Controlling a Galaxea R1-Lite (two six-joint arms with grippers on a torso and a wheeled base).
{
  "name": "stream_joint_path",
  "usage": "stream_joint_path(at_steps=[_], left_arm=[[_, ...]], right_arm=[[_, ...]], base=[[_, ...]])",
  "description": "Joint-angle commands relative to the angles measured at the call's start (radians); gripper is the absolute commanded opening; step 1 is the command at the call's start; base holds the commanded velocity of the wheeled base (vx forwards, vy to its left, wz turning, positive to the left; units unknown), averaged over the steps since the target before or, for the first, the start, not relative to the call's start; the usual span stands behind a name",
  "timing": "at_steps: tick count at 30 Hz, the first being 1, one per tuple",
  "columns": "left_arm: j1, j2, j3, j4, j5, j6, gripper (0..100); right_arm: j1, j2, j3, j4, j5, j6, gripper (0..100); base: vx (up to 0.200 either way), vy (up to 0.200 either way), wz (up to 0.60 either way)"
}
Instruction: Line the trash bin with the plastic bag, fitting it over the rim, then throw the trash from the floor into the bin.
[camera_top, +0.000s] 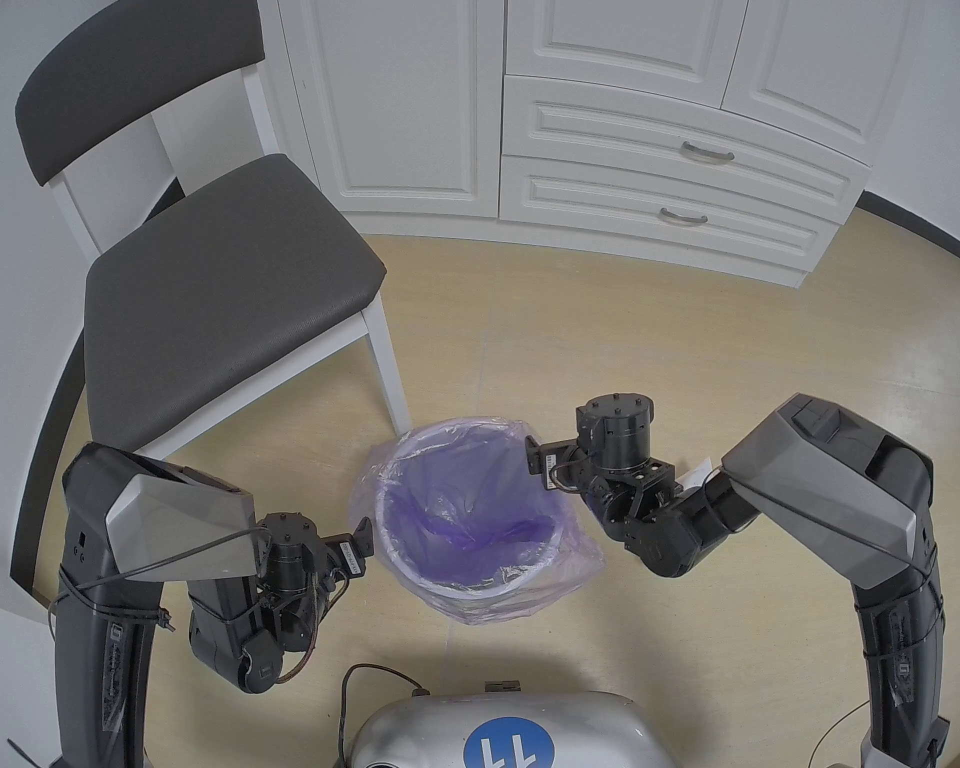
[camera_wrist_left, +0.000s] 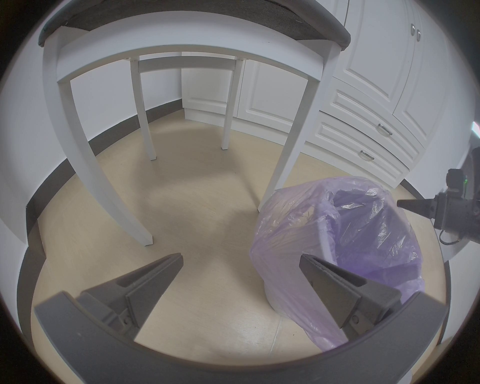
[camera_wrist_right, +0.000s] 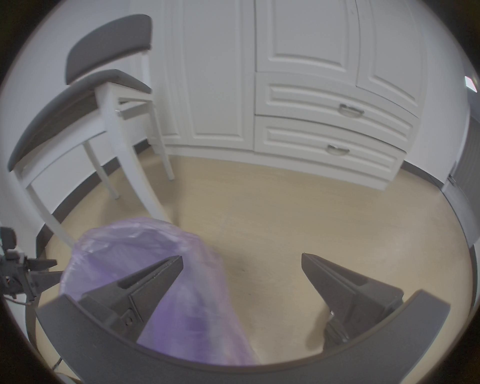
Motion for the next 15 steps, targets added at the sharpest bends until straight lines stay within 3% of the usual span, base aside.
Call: stream_joint_path(at_steps=[1,15], left_arm=[[0.001,-0.002,-0.001,-0.001,0.0,0.0,100],[0.004,0.001,-0.007,-0.001,0.0,0.0,100]], right_arm=[[-0.042,-0.021,-0.061,0.113,-0.044,0.076,100],[-0.059,0.045,-0.116,0.124,-0.057,0.092,100]], base=[[0.0,0.0,0.0],[0.0,0.0,0.0]])
